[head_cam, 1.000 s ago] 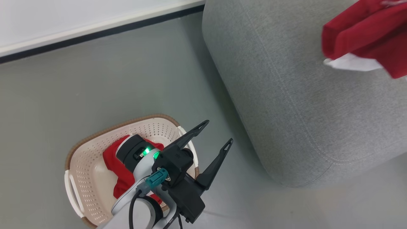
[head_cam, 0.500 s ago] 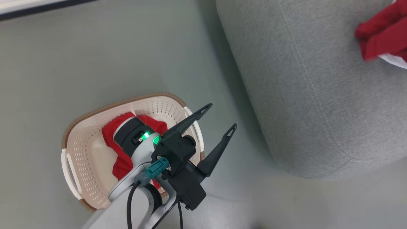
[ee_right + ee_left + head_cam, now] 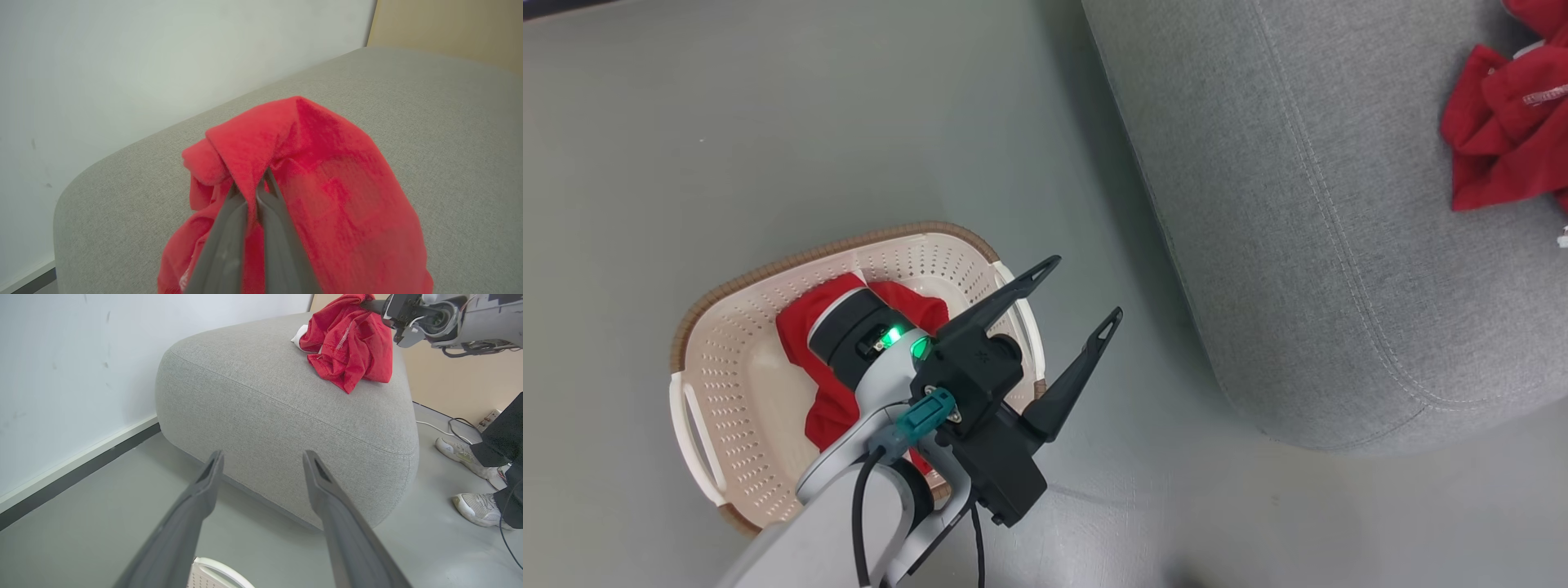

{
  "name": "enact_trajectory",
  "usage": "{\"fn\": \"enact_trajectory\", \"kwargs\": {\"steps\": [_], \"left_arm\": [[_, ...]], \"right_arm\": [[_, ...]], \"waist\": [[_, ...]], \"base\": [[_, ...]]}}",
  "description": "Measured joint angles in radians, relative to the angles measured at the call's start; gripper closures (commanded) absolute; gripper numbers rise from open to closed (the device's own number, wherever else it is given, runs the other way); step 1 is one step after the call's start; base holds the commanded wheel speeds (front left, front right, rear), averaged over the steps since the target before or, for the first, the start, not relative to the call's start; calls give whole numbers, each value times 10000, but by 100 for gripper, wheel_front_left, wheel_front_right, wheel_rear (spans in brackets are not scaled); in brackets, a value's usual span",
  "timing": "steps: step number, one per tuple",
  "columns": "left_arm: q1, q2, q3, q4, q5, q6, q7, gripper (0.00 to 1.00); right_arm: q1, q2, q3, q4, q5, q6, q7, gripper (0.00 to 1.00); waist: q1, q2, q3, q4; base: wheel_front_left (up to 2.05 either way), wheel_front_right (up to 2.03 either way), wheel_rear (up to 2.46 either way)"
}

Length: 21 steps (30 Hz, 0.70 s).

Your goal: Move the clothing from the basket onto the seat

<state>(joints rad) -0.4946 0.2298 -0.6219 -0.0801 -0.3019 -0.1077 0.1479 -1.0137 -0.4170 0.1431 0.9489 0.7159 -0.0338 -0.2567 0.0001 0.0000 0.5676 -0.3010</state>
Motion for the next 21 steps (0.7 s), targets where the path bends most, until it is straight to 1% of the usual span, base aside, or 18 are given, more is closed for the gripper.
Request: {"fn": "enact_trajectory", "kwargs": {"steps": [1, 2, 5, 11, 14, 15, 21], "left_arm": [[-6, -2, -10, 59, -4, -36, -2, 0], [-17, -6, -19, 109, -12, -67, -4, 0], [-62, -27, -38, 201, -31, -67, -104, 0], [-85, -125, -58, 556, -125, -69, -351, 0], [-80, -171, -63, 734, -144, -71, -512, 0], [-45, -196, -65, 825, -173, -71, -593, 0], [329, -274, -6, 1151, -244, -13, -899, 0]], "right_arm": [[-1, 31, 8, 56, 0, 2, 0, 26], [-1, 40, 35, 115, -2, 46, 0, 0], [-1, 81, 138, 236, -38, 176, 0, 0], [62, 362, 426, 341, -291, 387, 0, 0], [362, 514, 585, 336, -403, 464, 0, 0], [616, 639, 706, 307, -483, 600, 2, 0], [1244, 936, 1068, -130, -965, 780, 2, 0]], "waist": [[0, 0, -22, 4], [0, 0, -50, 11], [-1, 0, -162, 34], [-2, 0, -498, 85], [-2, 0, -721, 118], [-2, 0, -883, 145], [-2, -1, -1428, 277]], "base": [[0, 0, 0], [0, 0, 0], [0, 0, 0], [0, 0, 0], [0, 0, 0], [0, 0, 0], [0, 0, 0]]}}
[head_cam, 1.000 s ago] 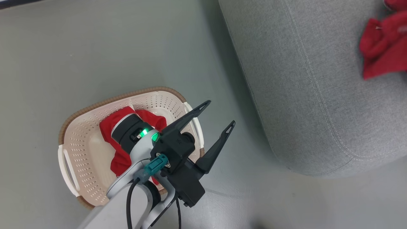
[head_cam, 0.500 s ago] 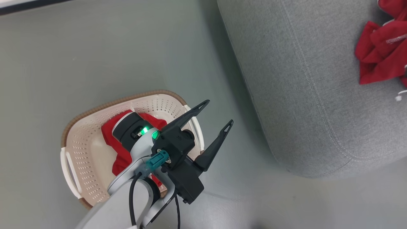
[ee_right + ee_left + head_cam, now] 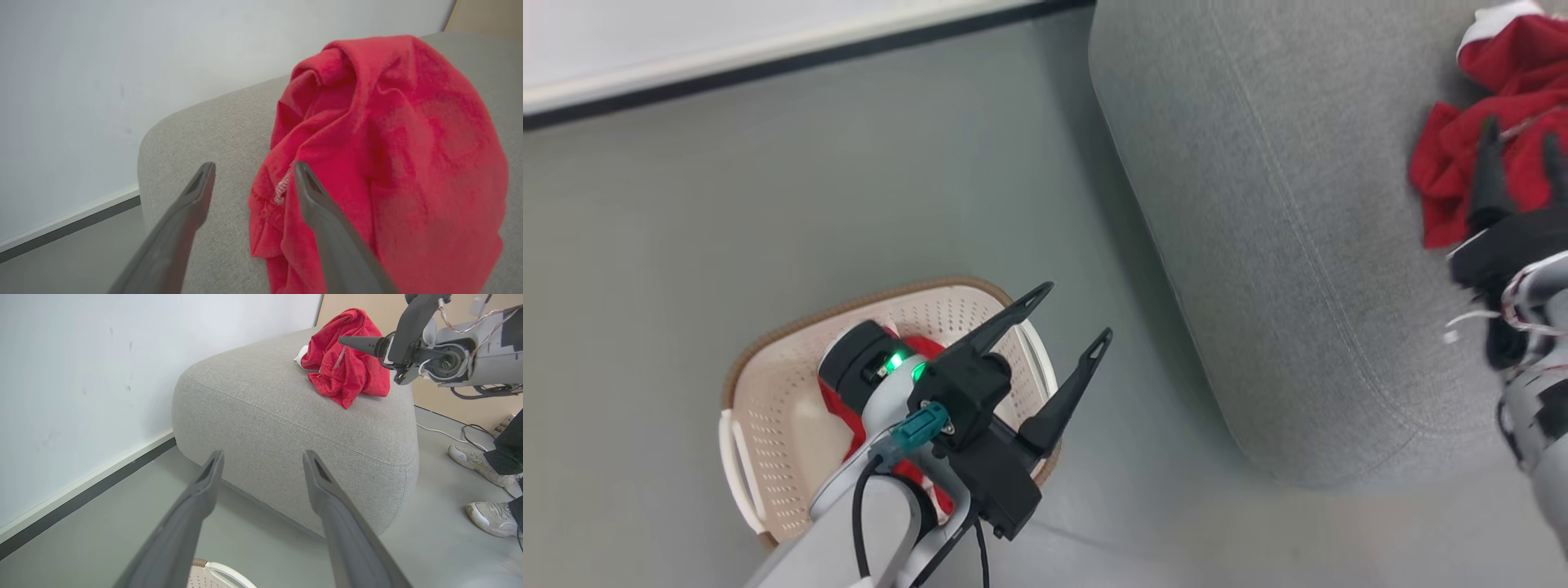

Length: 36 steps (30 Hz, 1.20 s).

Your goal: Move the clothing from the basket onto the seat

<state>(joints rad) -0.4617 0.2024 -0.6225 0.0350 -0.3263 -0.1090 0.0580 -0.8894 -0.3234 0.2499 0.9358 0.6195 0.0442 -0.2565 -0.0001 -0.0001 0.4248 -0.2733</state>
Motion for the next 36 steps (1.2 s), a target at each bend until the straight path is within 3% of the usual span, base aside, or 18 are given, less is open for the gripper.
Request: {"fn": "enact_trajectory", "kwargs": {"steps": [8, 21, 36], "left_arm": [[606, -163, 316, 414, -374, 347, -491, 0], [1382, -290, 859, 616, -614, 930, -974, 0], [2511, 79, 1996, 1041, -1281, 1546, -1540, 0]], "right_arm": [[824, 408, 533, -980, -612, 173, 0, 0], [2471, 704, 842, -2838, -1160, 173, 0, 0], [4262, 863, 1062, -4702, -1622, -186, 0, 0]], "waist": [[-1, 0, -800, 299], [-1, -1, -1752, 1164], [0, -1, -2752, 2096]], "base": [[0, 0, 0], [0, 0, 0], [0, 0, 0]]}}
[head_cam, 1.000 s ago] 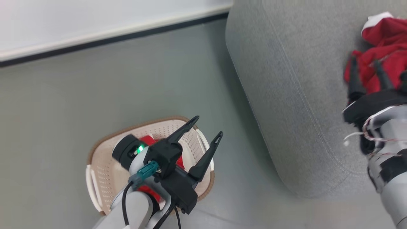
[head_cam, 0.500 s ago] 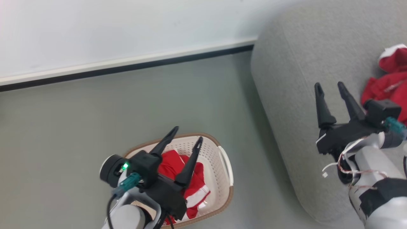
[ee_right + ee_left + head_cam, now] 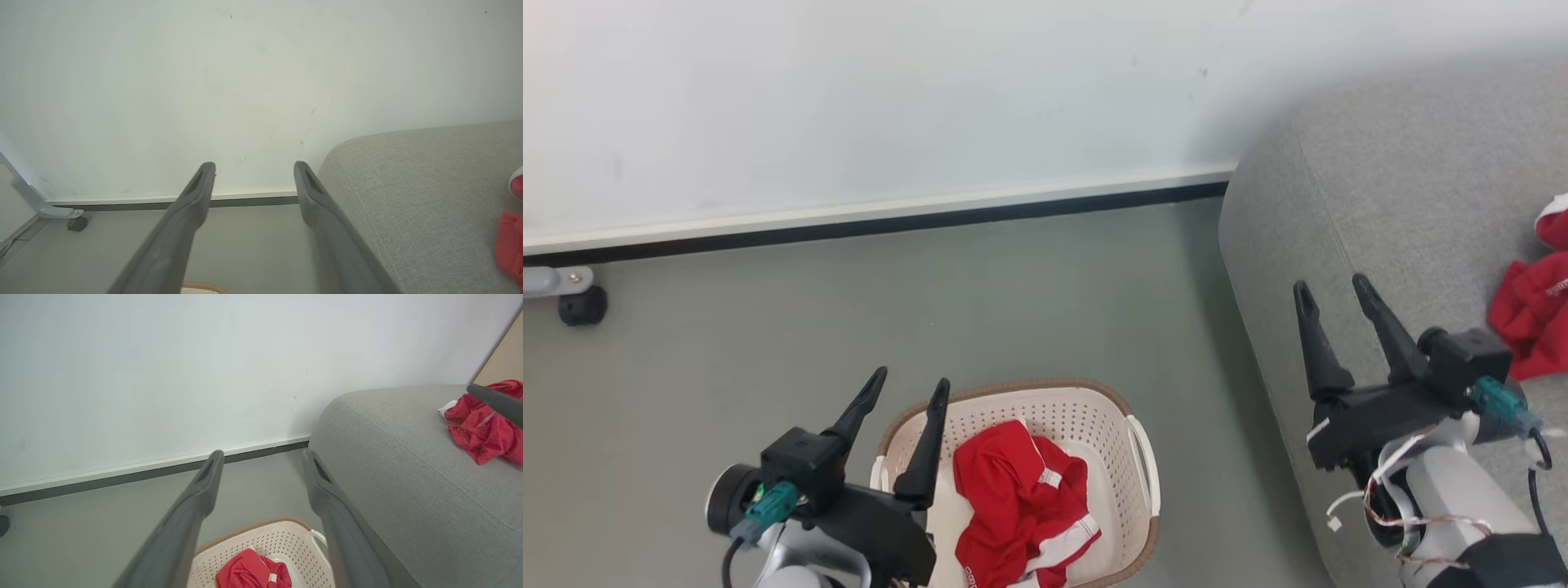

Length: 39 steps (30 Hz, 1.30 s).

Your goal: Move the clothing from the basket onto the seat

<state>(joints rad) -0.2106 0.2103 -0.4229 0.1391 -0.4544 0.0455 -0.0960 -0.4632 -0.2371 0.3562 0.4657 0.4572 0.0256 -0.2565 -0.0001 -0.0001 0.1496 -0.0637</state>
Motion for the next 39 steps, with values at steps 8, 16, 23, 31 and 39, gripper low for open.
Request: {"fn": "enact_trajectory", "kwargs": {"steps": [8, 16, 23, 31, 39], "left_arm": [[453, 128, 644, 63, -314, 295, -219, 0], [1027, 286, 1338, 8, -470, 525, -439, 0], [1226, 345, 1887, -161, -506, 617, -616, 0], [1512, 380, 2230, -263, -522, 690, -654, 0], [1765, 372, 2533, -341, -522, 742, -656, 0]], "right_arm": [[904, -54, 29, -708, -128, -242, 0, 0], [1700, -88, 12, -1338, -182, -533, 0, 0], [2176, -242, -136, -1730, -182, -731, 0, 0], [2529, -368, -217, -2123, -180, -878, 13, 0], [2738, -376, -247, -2424, -178, -965, 142, 0]], "waist": [[0, 0, -459, 286], [1, 1, -757, 456], [1, 2, -831, 451], [1, 2, -865, 387], [1, 1, -860, 352]], "base": [[0, 0, 0], [0, 0, 0], [0, 0, 0], [0, 0, 0], [0, 0, 0]]}}
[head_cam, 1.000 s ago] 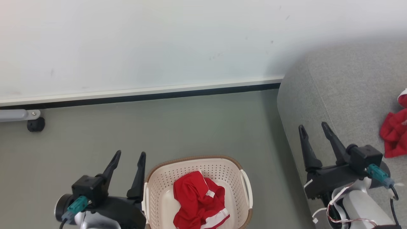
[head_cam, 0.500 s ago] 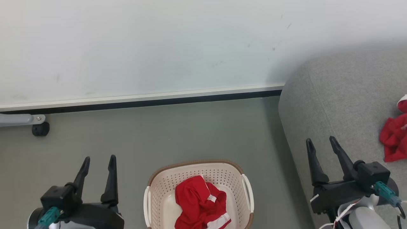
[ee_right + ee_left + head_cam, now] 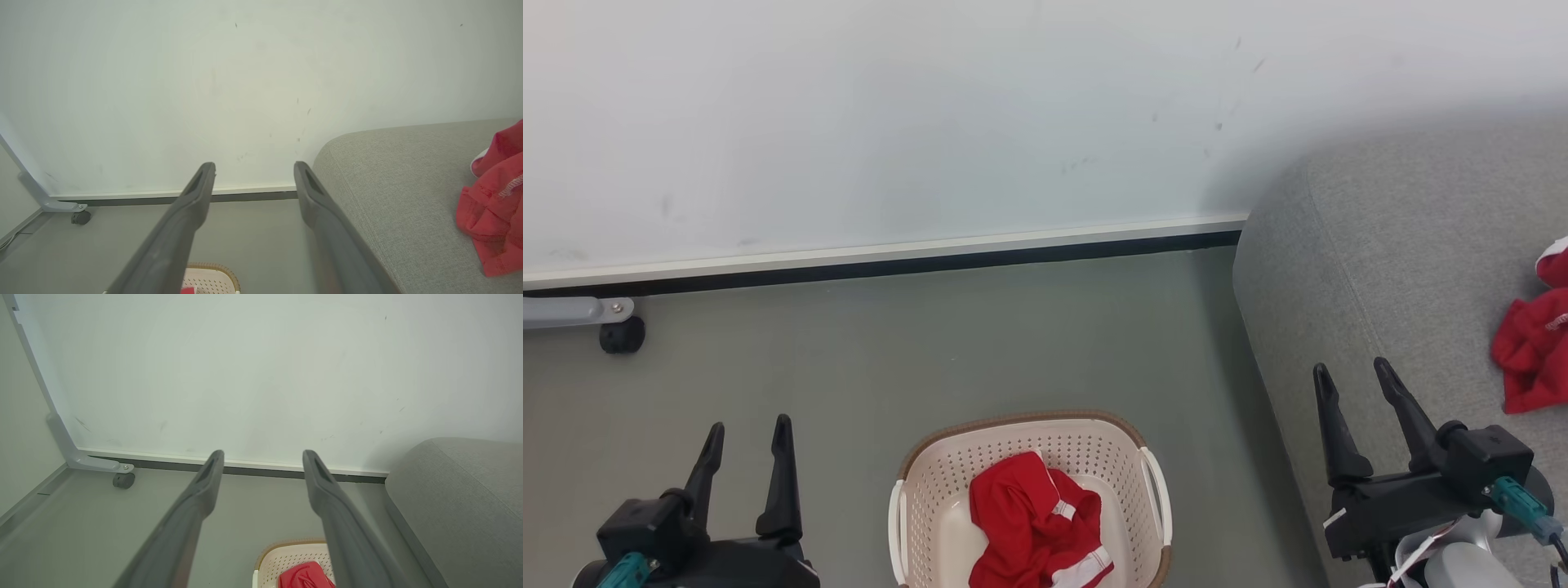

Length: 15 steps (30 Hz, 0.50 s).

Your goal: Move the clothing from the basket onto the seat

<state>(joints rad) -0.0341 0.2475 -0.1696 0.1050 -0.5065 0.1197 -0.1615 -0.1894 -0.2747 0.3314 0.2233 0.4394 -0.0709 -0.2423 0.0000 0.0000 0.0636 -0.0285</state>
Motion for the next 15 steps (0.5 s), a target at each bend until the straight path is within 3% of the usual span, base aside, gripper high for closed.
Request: {"fn": "enact_trajectory", "kwargs": {"steps": [15], "left_arm": [[38, -86, 130, -155, 111, 36, 17, 0]], "right_arm": [[1, -19, -50, -449, 15, -96, 226, 0]], "waist": [[0, 0, 47, 16]], "base": [[0, 0, 0]]}}
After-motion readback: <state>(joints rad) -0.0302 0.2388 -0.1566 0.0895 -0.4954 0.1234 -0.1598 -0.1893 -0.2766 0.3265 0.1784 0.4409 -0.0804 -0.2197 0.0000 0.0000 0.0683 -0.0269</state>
